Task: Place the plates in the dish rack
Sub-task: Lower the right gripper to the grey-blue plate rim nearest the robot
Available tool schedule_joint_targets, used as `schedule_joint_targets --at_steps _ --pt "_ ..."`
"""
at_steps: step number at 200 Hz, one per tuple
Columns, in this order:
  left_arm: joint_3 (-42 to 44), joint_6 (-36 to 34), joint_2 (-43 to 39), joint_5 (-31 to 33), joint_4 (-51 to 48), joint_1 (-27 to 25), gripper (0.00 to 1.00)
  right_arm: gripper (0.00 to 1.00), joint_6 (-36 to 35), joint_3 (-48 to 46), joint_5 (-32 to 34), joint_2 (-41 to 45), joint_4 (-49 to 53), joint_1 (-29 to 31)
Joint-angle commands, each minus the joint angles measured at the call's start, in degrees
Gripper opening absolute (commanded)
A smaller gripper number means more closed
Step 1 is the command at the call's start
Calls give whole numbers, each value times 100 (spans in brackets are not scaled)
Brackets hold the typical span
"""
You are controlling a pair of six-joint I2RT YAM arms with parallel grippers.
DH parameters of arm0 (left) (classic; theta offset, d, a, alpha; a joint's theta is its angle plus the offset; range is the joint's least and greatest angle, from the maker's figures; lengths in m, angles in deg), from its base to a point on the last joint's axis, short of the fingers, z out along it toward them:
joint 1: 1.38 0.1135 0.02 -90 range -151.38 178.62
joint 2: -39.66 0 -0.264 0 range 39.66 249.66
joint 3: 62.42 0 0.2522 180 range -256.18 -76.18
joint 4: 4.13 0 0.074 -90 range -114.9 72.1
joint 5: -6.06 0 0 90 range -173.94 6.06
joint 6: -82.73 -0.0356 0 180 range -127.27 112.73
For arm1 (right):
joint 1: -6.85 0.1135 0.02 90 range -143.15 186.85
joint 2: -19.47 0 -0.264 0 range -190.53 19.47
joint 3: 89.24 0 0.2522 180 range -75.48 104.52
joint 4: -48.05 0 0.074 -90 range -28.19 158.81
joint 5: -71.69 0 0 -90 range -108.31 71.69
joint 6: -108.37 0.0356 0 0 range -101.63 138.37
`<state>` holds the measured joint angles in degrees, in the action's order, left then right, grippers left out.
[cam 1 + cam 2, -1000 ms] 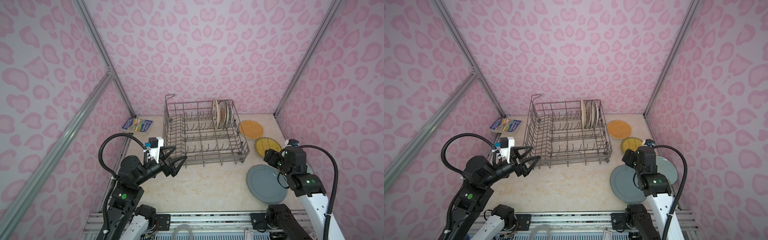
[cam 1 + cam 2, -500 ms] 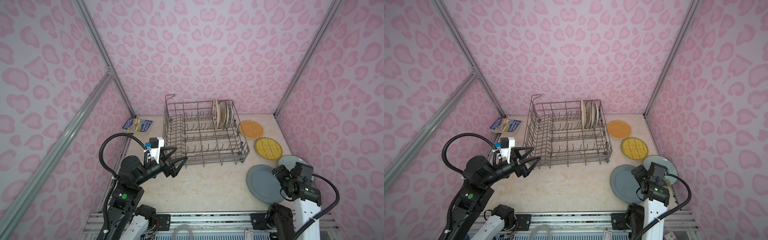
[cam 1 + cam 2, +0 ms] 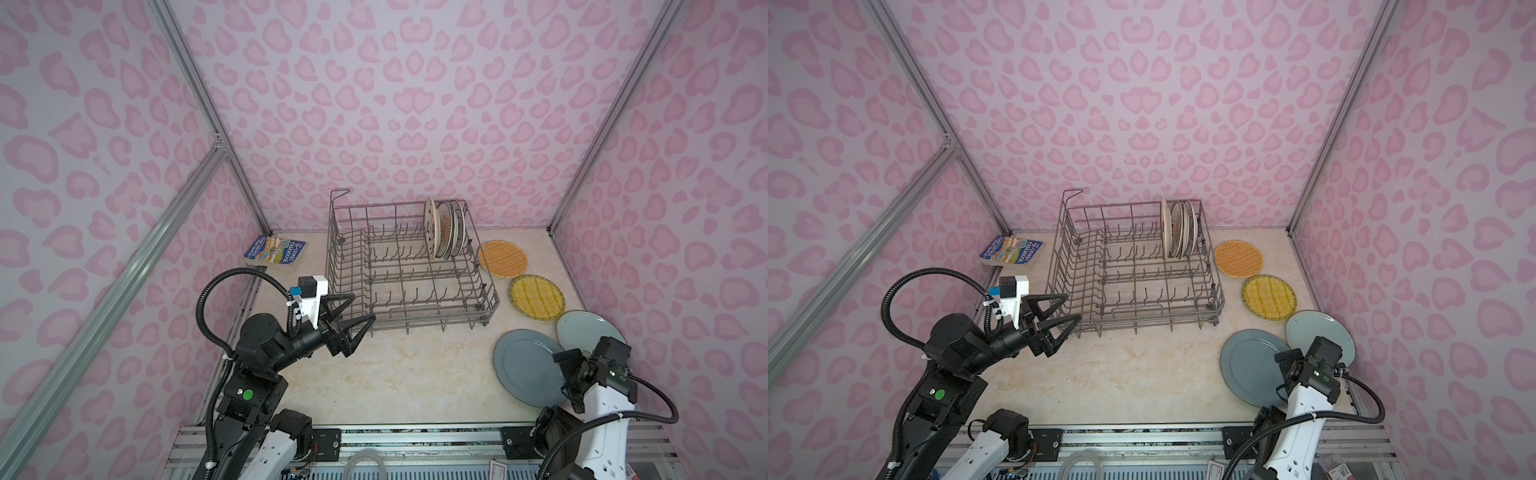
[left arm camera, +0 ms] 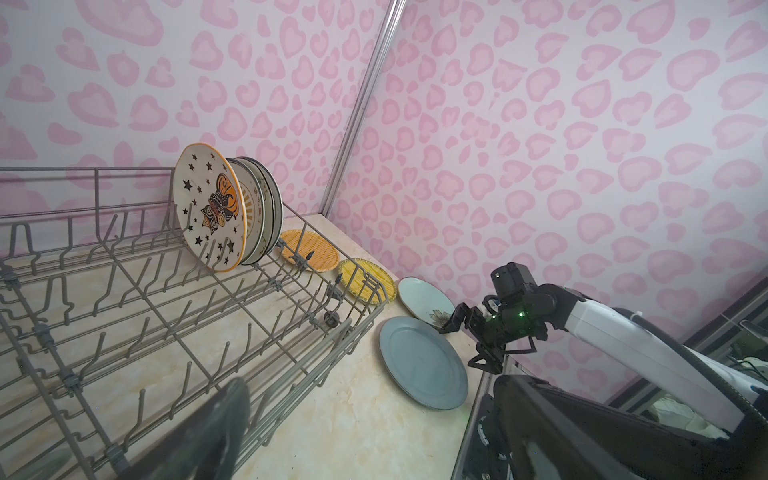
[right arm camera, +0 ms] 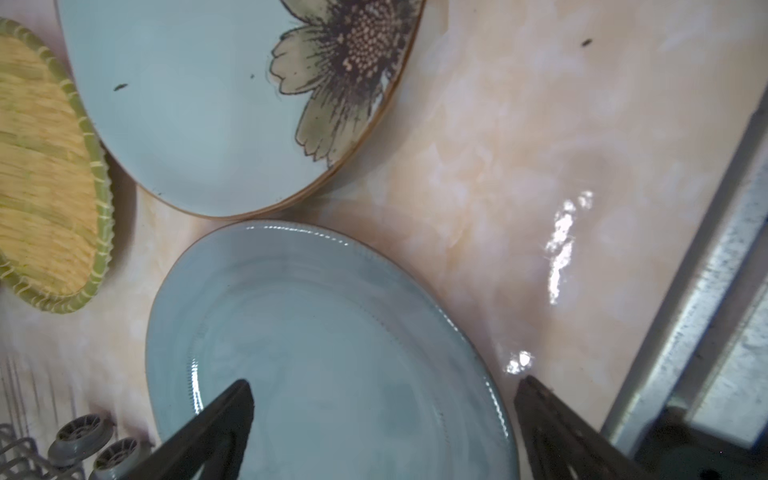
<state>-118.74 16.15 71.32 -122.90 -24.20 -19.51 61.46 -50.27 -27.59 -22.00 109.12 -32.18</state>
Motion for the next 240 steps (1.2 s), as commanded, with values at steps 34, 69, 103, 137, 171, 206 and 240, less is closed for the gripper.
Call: schedule_joint_targets --at_steps 34,69,103,137,171,206,240 --pt "12 -101 -7 46 119 -15 97 97 -74 -320 -666 -2 -549 -127" --pt "16 -118 -35 62 111 -15 97 97 -203 -733 -1627 394 -841 -123" --pt "12 -136 -53 90 95 -15 97 96 -207 -1059 -2333 1104 -998 -118" --pt "4 -118 -30 82 101 -15 97 91 -94 -1384 -2834 1467 -1318 169" --pt "8 -136 -63 114 86 -15 97 88 -38 -1387 -2864 1697 -1394 498" --pt "3 -168 -7 161 42 -15 97 79 -51 -1407 -3077 1776 -1528 599" --pt "-6 -189 11 166 28 -16 97 77 -64 -1209 -3175 1761 -1640 853"
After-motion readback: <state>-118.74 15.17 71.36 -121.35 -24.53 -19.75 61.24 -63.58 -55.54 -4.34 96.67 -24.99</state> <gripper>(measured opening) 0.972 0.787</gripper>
